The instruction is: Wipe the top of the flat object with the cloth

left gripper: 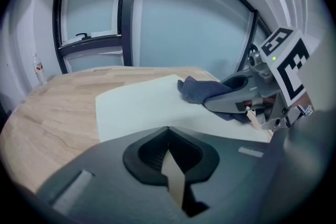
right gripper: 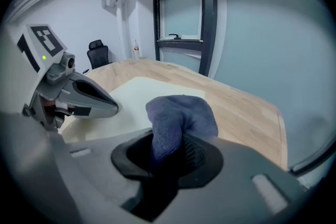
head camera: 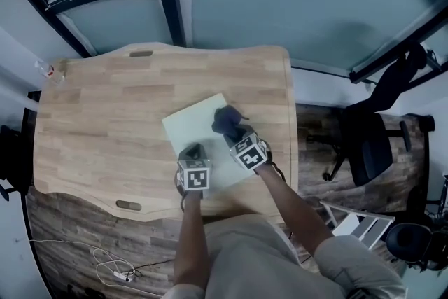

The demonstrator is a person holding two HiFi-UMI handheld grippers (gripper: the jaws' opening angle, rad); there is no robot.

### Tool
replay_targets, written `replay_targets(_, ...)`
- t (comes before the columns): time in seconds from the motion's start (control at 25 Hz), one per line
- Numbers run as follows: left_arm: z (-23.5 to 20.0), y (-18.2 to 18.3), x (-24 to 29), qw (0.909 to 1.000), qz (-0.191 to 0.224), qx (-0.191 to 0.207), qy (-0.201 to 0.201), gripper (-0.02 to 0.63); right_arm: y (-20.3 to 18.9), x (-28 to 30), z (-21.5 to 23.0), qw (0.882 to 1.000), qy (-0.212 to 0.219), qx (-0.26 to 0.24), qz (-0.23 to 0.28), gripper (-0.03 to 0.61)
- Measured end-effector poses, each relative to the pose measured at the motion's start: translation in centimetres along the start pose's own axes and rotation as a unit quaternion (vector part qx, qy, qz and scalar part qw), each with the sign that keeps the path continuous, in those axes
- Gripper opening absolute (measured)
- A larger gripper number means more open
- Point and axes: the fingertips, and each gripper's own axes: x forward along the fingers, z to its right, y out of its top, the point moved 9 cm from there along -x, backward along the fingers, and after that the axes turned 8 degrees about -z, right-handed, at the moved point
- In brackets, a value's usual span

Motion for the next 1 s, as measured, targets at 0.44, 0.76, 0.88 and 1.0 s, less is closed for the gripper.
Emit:
replay_targets(0.44,0.1,-0.2,0.2,1.0000,-0.002,0.004,0.006,0.008,-5.0,-2.9,-2.3,1.000,0.007,0.014,0.014,0.104)
replay_targets(0.76,0.2,0.8,-0.2,0.9997,0.018,0.011,0.008,0.008,-7.6,-4.7,-3.7,1.000,0.003,0.022,0.015,0.104)
replay_targets(0.88,0.1,-0.1,0.4,0.9999,0.006,0.009,0.013,0.008,-8.7,-5.6,-4.2,1.000,0.005,0.021,0.013,0.104)
replay_targets(1.0,0.0,0.6,-0.2,0.9999,0.010,0.006,0.004,0.008,-9.6,-6.2,-4.6,1.000,0.007,0.021,0.015,0.104)
